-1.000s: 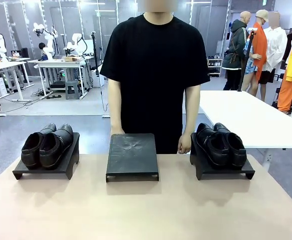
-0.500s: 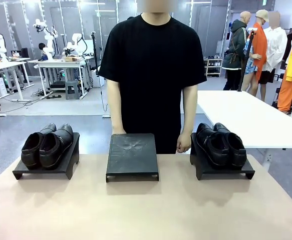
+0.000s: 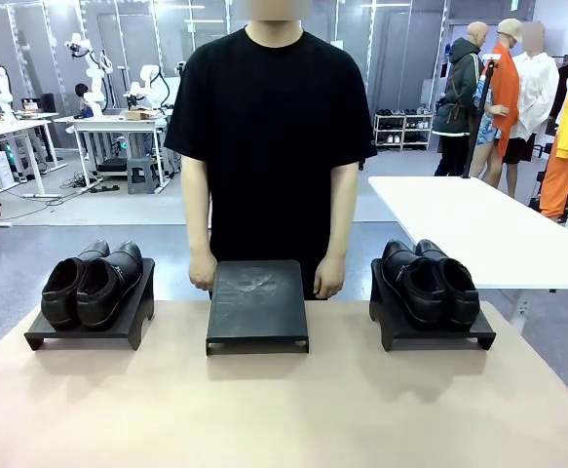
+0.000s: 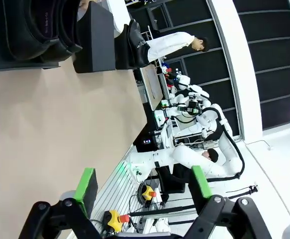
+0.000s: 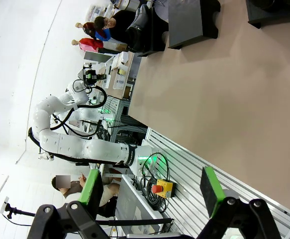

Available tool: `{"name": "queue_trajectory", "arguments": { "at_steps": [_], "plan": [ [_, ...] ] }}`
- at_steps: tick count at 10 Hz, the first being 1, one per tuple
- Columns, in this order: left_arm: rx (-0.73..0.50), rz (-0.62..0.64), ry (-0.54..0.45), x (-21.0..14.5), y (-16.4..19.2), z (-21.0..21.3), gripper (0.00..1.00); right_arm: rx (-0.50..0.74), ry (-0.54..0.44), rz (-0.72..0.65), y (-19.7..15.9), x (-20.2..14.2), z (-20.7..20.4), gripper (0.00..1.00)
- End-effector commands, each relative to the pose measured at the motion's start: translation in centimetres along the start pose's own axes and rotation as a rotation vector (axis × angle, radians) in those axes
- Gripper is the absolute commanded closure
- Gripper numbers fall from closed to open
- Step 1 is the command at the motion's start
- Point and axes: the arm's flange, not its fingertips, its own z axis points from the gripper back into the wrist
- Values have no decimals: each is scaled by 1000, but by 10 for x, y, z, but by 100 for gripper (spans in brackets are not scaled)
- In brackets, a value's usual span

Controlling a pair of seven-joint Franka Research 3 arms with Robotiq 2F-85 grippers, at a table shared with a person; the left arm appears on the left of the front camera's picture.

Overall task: Place the shoes on the stand as instructed by the person.
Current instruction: Pick up another pair of Shoes and place it on the Shoes Stand indicated by the person.

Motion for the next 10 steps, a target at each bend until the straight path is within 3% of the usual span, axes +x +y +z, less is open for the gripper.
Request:
{"name": "queue_trajectory", "arguments": {
  "at_steps": [1, 10],
  "plan": [
    [0, -4, -3, -1, 0, 0, 6, 9, -6, -9, 3, 0, 1, 0],
    [0, -4, -3, -1, 0, 0, 6, 9, -6, -9, 3, 0, 1, 0]
  ]
}}
